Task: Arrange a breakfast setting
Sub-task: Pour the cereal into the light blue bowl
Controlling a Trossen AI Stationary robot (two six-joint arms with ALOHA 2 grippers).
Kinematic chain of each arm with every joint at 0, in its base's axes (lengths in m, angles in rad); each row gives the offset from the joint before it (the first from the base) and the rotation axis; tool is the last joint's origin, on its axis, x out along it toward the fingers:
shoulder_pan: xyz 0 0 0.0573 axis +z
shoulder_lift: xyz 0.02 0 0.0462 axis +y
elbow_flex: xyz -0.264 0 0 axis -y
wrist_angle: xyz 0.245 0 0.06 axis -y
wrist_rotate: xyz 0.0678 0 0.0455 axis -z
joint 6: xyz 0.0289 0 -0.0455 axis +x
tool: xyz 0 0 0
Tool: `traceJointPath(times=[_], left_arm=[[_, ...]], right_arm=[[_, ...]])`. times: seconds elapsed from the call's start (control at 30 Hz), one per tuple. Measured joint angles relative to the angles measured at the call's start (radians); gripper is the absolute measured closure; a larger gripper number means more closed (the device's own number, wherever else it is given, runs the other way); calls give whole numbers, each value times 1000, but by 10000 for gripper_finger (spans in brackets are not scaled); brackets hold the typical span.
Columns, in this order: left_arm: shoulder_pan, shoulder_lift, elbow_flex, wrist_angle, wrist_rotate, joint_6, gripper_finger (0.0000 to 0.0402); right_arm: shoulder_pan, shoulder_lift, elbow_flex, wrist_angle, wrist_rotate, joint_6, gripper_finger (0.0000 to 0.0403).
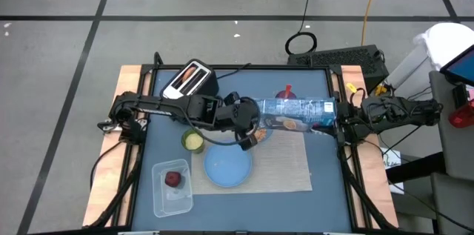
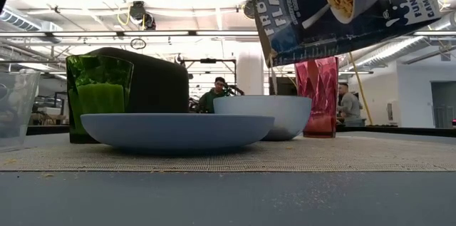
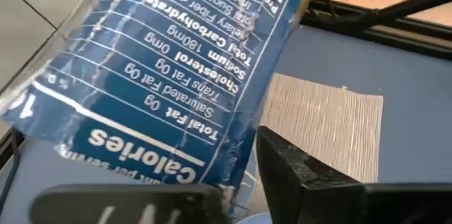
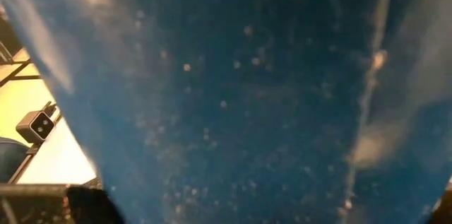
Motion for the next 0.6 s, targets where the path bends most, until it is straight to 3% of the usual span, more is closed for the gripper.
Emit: traceJointPath(times=[0.17, 0.5, 0.6], left_arm=[[11, 0, 0, 11, 2, -18, 392], [19, 0, 0, 24, 23, 29, 395], [19, 0, 0, -1, -19, 34, 395]], right_arm=[[0, 0, 0, 0, 7, -3, 126], [0, -1, 0, -4, 8, -4, 126], [0, 1, 0, -1, 2, -8, 126]])
